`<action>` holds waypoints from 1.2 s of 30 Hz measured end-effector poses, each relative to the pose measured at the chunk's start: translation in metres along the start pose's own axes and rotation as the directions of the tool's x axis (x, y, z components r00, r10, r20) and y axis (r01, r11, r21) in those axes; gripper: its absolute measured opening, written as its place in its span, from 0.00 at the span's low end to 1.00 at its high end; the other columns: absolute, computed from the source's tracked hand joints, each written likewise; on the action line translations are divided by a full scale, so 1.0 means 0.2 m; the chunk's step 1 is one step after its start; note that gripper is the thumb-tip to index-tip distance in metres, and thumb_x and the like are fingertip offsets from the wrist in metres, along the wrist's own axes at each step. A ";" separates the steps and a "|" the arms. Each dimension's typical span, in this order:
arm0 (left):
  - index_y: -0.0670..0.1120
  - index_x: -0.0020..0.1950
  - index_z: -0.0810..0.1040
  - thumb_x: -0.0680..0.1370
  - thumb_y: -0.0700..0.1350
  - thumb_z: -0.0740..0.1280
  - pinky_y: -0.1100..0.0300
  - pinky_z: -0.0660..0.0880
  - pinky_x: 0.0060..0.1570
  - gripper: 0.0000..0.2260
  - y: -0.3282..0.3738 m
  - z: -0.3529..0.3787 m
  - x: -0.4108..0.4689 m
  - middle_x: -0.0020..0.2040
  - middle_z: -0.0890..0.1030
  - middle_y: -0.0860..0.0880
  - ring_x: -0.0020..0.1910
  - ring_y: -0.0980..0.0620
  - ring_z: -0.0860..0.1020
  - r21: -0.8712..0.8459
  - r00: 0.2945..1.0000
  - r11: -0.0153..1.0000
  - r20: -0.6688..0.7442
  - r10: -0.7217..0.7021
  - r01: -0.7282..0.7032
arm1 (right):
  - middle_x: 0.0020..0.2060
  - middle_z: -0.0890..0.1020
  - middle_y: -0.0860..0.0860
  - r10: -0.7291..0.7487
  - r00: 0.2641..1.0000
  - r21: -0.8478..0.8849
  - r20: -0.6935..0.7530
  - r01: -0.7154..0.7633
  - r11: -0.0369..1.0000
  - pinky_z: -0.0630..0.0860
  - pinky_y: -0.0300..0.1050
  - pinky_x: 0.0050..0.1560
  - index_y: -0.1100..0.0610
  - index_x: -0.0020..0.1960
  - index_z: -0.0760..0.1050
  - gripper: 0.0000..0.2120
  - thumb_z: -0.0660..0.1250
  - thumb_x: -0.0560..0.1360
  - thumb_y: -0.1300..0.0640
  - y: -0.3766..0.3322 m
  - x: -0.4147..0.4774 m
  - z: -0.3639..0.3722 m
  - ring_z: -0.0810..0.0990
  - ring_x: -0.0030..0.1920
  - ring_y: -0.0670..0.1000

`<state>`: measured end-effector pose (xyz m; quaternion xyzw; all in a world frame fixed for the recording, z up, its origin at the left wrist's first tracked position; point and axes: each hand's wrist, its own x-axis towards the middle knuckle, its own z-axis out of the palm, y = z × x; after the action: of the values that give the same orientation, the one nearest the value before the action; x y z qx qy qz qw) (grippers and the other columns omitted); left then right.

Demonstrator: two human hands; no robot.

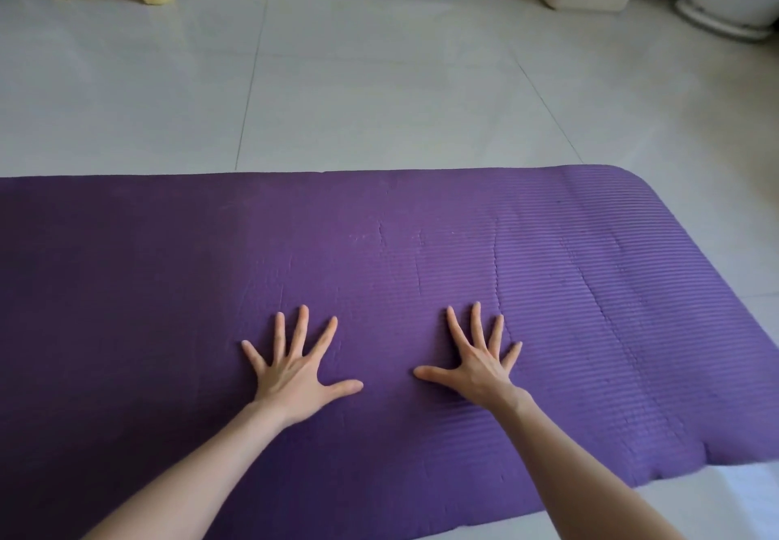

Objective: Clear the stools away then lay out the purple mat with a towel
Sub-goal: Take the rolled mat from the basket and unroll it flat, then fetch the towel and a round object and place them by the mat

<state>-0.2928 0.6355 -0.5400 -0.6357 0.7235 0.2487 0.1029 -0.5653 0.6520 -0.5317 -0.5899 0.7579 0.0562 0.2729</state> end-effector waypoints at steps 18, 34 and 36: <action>0.57 0.77 0.51 0.71 0.68 0.62 0.39 0.45 0.72 0.39 0.40 -0.96 -0.65 0.79 0.48 0.48 0.77 0.46 0.45 -0.175 0.998 0.984 0.055 0.044 -0.033 | 0.78 0.47 0.47 -0.067 0.996 0.170 0.050 0.058 0.984 0.45 0.61 0.73 0.42 0.77 0.48 0.44 0.64 0.69 0.31 -0.38 -0.74 -0.81 0.45 0.77 0.56; 0.54 0.74 0.62 0.70 0.58 0.72 0.62 0.64 0.60 0.35 1.27 -2.76 -2.15 0.71 0.68 0.52 0.68 0.56 0.67 -0.714 0.994 0.699 -0.043 -0.105 0.043 | 0.72 0.68 0.47 -0.091 0.995 0.477 -0.036 0.097 0.874 0.66 0.49 0.66 0.48 0.75 0.59 0.35 0.67 0.73 0.39 -0.62 -2.17 -2.86 0.64 0.72 0.51; 0.54 0.74 0.62 0.70 0.58 0.73 0.62 0.63 0.60 0.36 1.30 -2.86 -2.26 0.70 0.68 0.52 0.68 0.57 0.67 -0.732 0.992 0.681 -0.073 -0.102 0.017 | 0.72 0.69 0.48 -0.078 0.995 0.536 -0.063 0.100 0.838 0.67 0.49 0.67 0.49 0.75 0.61 0.35 0.68 0.73 0.41 -0.62 -2.30 -2.94 0.65 0.72 0.51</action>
<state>-0.3716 0.7654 0.2196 -0.6597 0.5481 0.4779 -0.1896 -0.5831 0.7728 0.2160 -0.5252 0.7201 -0.1828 0.4151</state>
